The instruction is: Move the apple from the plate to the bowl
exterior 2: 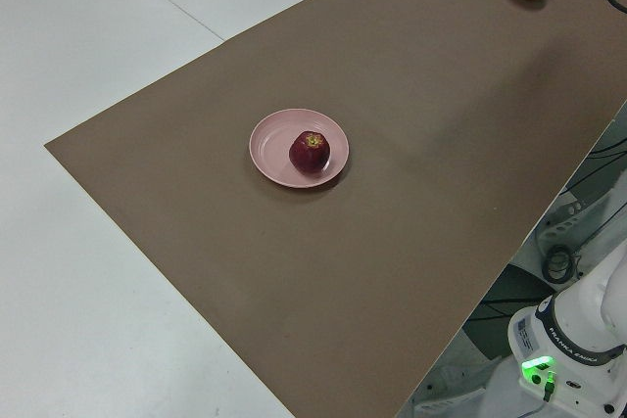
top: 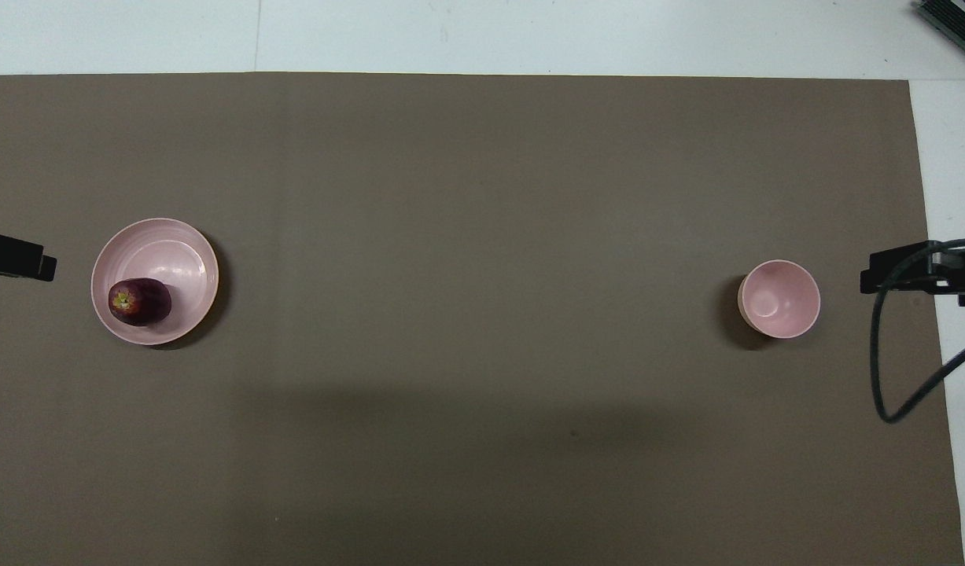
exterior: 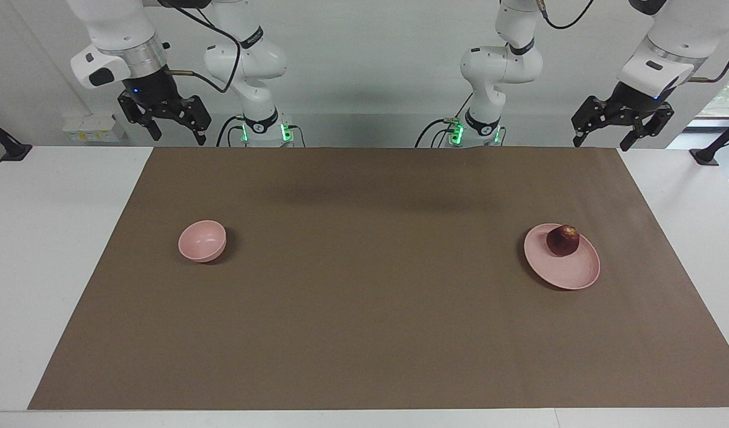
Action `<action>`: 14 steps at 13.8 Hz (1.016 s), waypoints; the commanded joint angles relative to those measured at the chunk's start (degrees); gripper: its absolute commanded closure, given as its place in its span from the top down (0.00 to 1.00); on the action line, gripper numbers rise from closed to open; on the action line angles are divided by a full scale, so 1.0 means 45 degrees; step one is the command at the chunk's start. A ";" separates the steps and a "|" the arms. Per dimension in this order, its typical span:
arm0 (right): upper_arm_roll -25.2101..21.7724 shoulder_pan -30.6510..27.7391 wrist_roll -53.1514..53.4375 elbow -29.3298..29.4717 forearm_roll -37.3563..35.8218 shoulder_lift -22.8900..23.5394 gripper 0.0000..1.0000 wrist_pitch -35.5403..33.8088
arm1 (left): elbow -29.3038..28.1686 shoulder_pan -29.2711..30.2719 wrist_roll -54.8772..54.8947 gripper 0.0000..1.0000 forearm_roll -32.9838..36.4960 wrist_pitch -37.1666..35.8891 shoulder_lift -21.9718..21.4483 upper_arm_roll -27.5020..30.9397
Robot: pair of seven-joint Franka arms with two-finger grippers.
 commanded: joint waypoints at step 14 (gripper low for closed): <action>0.0057 -0.0180 -0.0307 -0.0220 0.0079 -0.0203 1.00 0.0161 | -0.4096 0.1625 0.2031 1.00 -0.0145 0.3906 -0.0925 -0.0043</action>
